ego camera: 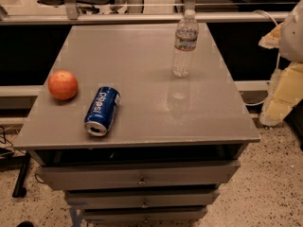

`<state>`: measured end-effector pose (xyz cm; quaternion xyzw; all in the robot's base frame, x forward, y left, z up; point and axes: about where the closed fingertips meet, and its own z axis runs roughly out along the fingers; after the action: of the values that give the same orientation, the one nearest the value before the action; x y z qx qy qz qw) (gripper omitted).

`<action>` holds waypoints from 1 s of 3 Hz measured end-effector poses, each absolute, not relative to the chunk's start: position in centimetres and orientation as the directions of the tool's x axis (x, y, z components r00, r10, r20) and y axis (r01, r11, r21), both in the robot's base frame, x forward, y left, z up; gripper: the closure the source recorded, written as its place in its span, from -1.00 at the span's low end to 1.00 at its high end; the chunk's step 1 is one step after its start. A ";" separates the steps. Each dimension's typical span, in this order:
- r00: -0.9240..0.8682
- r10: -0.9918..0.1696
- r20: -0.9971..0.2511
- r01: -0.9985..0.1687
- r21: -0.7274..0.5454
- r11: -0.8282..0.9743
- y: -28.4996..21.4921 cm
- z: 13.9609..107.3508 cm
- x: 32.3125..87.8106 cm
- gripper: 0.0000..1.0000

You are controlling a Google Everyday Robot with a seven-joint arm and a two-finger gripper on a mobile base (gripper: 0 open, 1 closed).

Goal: Place pepsi can upright

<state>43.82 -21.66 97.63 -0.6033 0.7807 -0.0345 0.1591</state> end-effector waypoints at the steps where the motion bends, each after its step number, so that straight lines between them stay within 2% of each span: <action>1: -0.221 -0.953 -0.207 -0.931 -0.246 0.270 -21.7 97.6 43.8 -1.00; 3: -0.058 -0.979 -0.193 -0.945 -0.306 0.116 -18.5 97.0 47.0 -1.00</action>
Offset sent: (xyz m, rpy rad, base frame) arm 0.0201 0.0174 -0.0044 -0.0425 -0.0351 0.1068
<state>47.03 -18.46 97.02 -0.6630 0.7255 -0.0486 0.1777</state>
